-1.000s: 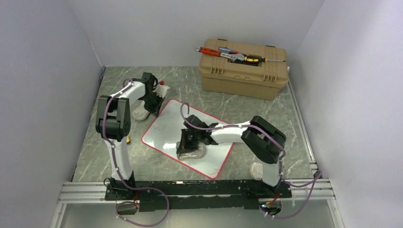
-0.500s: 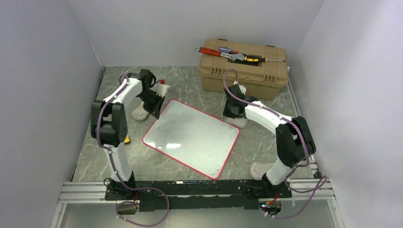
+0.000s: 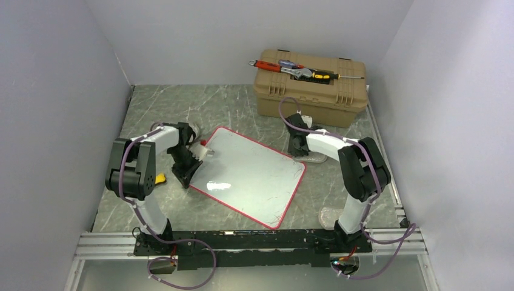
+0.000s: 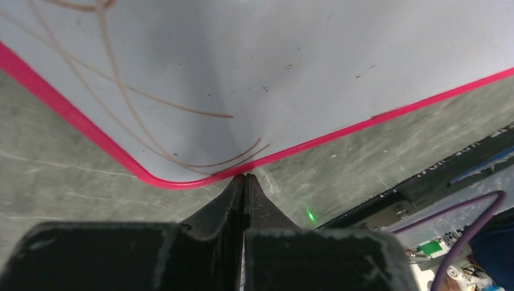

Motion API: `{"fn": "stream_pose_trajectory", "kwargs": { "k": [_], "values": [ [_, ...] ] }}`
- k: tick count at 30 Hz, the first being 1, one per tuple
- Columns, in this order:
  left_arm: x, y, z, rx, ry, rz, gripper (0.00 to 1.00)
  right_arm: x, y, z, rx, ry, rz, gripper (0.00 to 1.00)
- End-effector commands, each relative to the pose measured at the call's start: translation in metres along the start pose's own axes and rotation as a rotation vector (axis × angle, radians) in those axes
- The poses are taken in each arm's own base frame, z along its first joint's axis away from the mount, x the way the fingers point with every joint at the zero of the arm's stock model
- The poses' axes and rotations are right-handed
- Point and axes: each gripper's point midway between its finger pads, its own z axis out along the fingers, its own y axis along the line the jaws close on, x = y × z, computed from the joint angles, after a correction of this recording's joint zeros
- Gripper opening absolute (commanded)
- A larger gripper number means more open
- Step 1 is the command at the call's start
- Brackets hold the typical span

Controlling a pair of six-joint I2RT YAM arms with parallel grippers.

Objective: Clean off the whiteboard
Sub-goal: Adjust the whiteboard at the center of the board.

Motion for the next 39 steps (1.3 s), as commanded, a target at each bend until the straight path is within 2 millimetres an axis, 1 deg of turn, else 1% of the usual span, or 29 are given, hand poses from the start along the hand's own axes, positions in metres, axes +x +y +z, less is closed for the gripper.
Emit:
{"fn": "stream_pose_trajectory", "kwargs": {
  "k": [1,4,6,7,10,17,18,23,28,30,31,32,34,37,38,39],
  "values": [
    [-0.003,0.015,0.004,-0.097,-0.035,0.043,0.07,0.035,-0.007,0.001,-0.011,0.063,0.000,0.00],
    [-0.006,0.022,0.014,-0.142,-0.036,0.034,0.06,0.050,-0.009,0.000,-0.023,0.090,0.018,0.00],
    [-0.013,0.031,0.015,-0.193,-0.060,0.018,0.05,0.060,-0.010,-0.003,-0.026,0.101,0.023,0.00],
    [-0.019,0.037,0.015,-0.218,-0.079,0.012,0.05,0.066,-0.010,-0.004,-0.027,0.108,0.031,0.00],
    [-0.036,0.046,0.016,-0.239,-0.107,-0.014,0.04,0.085,-0.014,-0.011,-0.033,0.131,0.046,0.00],
    [-0.077,0.054,0.028,-0.216,-0.117,-0.029,0.04,0.130,-0.019,-0.036,-0.051,0.161,0.069,0.00],
    [-0.084,0.054,0.027,-0.217,-0.127,-0.025,0.04,0.138,-0.019,-0.040,-0.054,0.166,0.072,0.00],
    [-0.117,0.043,0.024,-0.167,-0.159,-0.006,0.04,0.177,-0.010,-0.065,-0.099,0.190,0.098,0.00],
    [-0.149,0.031,0.011,-0.125,-0.206,0.030,0.03,0.223,0.005,-0.089,-0.179,0.251,0.091,0.00],
    [-0.161,0.029,0.002,-0.111,-0.230,0.038,0.03,0.239,0.013,-0.098,-0.213,0.279,0.088,0.00],
    [-0.164,0.027,-0.001,-0.101,-0.235,0.042,0.04,0.243,0.017,-0.103,-0.231,0.288,0.084,0.00],
    [-0.167,0.025,-0.003,-0.094,-0.240,0.048,0.04,0.246,0.020,-0.107,-0.240,0.297,0.076,0.00],
    [-0.169,0.021,-0.009,-0.083,-0.245,0.057,0.04,0.239,0.022,-0.117,-0.248,0.285,0.044,0.00],
    [-0.162,0.014,-0.019,-0.068,-0.254,0.061,0.03,0.196,0.023,-0.133,-0.244,0.196,0.011,0.00],
    [-0.158,0.012,-0.023,-0.062,-0.258,0.057,0.03,0.172,0.025,-0.137,-0.252,0.163,0.037,0.00],
    [-0.153,0.009,-0.025,-0.042,-0.260,0.046,0.03,0.155,0.023,-0.139,-0.258,0.138,0.043,0.00]
  ]
}}
